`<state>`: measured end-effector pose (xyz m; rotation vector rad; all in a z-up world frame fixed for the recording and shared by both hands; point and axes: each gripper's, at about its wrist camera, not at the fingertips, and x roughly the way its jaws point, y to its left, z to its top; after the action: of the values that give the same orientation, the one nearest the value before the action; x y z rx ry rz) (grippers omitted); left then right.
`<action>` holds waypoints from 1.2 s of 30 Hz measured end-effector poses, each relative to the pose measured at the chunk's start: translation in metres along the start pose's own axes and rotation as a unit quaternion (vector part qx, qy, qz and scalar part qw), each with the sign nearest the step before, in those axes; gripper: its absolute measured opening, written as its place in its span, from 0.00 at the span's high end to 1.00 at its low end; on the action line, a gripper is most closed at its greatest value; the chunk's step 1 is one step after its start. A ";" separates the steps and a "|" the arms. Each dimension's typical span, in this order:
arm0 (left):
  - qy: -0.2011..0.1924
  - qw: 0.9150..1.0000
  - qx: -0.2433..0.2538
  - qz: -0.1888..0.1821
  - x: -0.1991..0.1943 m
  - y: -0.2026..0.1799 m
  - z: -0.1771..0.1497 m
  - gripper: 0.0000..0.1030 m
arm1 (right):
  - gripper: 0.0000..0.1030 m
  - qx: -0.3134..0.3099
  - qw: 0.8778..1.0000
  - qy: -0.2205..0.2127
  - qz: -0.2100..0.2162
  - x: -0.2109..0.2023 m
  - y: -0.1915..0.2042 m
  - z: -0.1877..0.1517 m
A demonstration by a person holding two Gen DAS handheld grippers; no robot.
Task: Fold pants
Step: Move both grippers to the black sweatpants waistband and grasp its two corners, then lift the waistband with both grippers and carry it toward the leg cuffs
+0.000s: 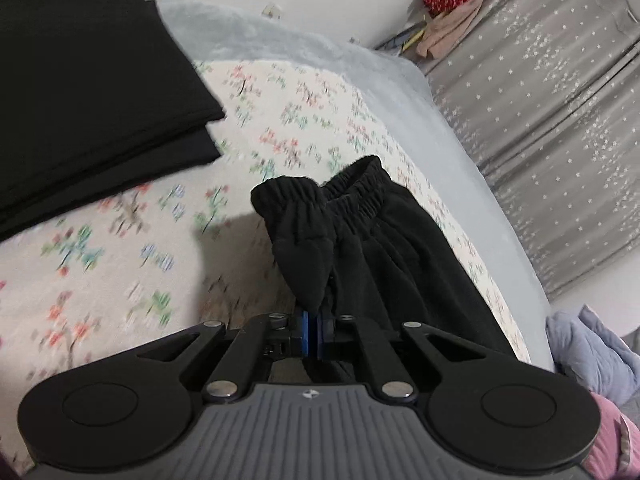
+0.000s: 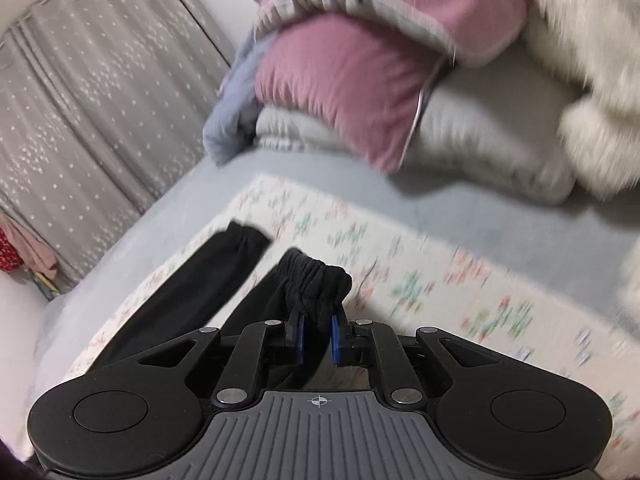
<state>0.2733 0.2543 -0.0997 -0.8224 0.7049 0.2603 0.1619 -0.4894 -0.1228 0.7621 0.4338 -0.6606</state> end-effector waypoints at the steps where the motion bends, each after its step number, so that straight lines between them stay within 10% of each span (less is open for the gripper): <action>1: 0.002 1.000 0.007 0.003 -0.003 0.001 -0.003 1.00 | 0.90 0.003 1.000 -0.003 0.003 -0.003 -0.003 0.002; 9: 0.039 0.996 0.024 0.080 0.010 0.011 -0.021 1.00 | 0.89 0.014 0.991 0.113 -0.071 0.035 -0.032 -0.018; 25: -0.035 0.988 0.098 0.115 -0.011 -0.014 -0.013 0.82 | 0.45 -0.114 0.973 -0.006 -0.200 0.003 0.005 -0.014; 30: -0.038 0.983 0.154 0.088 0.004 -0.041 -0.010 0.70 | 0.47 -0.136 0.984 0.041 -0.111 0.019 0.021 -0.019; 36: 0.011 0.978 0.197 0.064 0.071 -0.054 -0.006 0.64 | 0.47 -0.237 0.968 0.070 -0.046 0.043 0.074 -0.041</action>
<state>0.3493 0.2099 -0.1184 -0.4028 0.7991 0.2166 0.2385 -0.4349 -0.1381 0.3338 0.7296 -0.5605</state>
